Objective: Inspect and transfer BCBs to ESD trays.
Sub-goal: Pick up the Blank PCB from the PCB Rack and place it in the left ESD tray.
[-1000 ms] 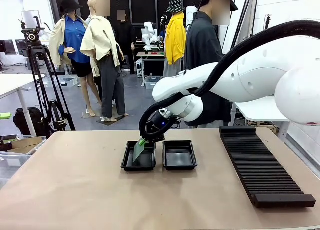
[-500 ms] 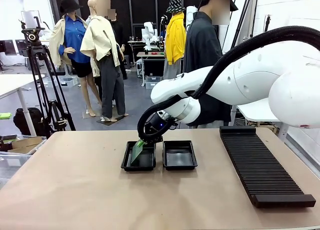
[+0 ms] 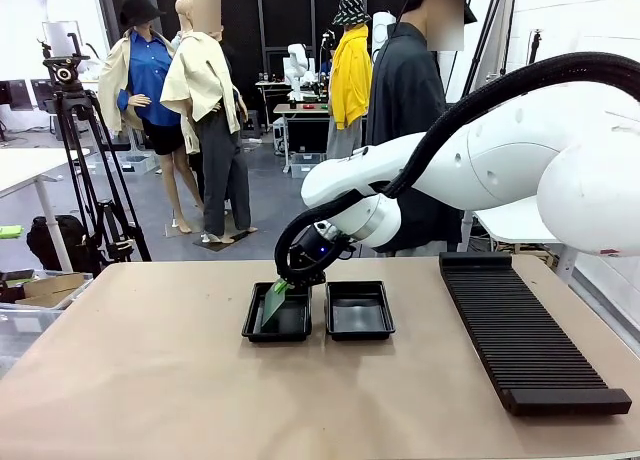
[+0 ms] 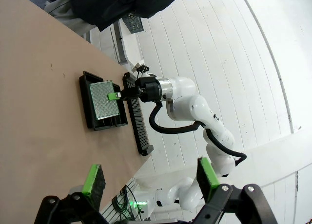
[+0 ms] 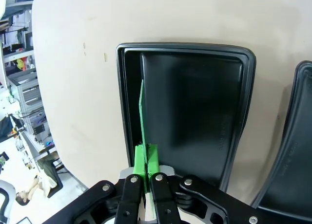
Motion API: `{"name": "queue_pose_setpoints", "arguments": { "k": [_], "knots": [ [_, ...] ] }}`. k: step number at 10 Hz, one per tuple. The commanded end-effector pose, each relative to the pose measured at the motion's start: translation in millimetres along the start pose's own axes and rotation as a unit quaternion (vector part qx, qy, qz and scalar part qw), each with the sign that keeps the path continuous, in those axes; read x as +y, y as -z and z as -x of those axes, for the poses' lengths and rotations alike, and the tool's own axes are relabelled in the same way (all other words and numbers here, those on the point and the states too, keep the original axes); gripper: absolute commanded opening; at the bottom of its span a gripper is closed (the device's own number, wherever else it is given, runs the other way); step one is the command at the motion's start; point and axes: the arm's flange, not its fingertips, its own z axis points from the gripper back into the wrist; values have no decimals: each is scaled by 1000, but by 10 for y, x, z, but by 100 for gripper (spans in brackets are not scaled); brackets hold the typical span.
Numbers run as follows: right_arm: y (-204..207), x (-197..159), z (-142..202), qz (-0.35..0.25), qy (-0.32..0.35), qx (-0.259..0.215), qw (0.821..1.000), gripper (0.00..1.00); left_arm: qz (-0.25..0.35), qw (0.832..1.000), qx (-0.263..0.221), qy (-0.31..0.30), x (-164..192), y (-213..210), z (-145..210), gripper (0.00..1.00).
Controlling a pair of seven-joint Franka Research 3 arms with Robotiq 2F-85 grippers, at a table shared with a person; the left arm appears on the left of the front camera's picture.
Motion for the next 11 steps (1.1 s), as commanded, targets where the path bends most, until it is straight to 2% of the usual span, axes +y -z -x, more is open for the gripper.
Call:
{"name": "queue_pose_setpoints", "arguments": {
  "k": [1,11],
  "knots": [
    [0,-5,-2,1,0,0,1000,0,0,1000,-3,0,-19,-19,13,100],
    [0,0,0,0,0,0,1000,0,0,1000,-3,0,-19,-19,13,100]
  ]
}}
